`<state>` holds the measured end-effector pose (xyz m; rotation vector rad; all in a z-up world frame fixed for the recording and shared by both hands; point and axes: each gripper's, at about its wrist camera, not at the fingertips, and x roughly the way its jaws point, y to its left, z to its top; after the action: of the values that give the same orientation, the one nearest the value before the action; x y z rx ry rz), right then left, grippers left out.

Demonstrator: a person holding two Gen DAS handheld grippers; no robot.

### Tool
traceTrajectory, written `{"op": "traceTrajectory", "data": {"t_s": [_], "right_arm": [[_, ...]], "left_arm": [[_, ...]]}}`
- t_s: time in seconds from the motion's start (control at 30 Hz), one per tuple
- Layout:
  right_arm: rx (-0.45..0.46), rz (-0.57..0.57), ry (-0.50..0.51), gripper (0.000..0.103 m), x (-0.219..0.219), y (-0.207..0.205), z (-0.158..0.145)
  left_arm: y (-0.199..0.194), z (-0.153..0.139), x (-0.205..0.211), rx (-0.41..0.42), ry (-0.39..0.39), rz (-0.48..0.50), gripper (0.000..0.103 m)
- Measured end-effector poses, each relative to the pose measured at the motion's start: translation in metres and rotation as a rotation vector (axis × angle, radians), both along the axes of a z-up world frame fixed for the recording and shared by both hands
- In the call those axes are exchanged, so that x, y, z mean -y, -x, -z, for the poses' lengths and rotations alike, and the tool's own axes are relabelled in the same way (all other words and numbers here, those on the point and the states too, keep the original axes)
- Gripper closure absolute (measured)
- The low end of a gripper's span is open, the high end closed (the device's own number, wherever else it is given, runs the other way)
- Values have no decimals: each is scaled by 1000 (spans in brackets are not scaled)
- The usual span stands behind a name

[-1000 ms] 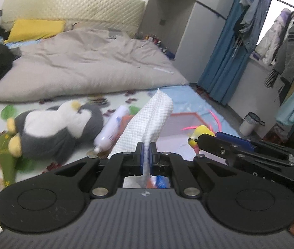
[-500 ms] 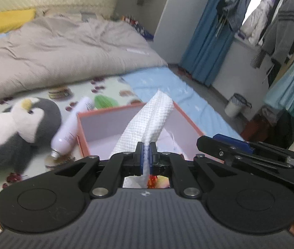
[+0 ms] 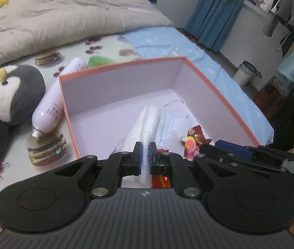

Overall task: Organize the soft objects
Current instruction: 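Open both grippers to drop the towel and feather toy into the box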

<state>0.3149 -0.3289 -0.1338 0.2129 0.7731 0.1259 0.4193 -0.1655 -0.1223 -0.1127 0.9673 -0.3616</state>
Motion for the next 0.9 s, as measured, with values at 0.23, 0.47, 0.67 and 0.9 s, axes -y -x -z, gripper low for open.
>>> {"op": "traceTrajectory", "data": {"t_s": [0.23, 0.47, 0.67, 0.9], "right_arm": [[-45, 17, -26, 63, 7, -8, 9], [9, 15, -28, 63, 5, 2, -16], [88, 8, -23, 63, 1, 32, -53], [165, 12, -13, 63, -7, 75, -92]], "left_arm": [[-2, 5, -4, -7, 0, -8, 46], [16, -32, -7, 68, -11, 13, 46], [50, -76, -10, 142, -23, 11, 46], [101, -119, -25, 223, 1, -6, 46]]}}
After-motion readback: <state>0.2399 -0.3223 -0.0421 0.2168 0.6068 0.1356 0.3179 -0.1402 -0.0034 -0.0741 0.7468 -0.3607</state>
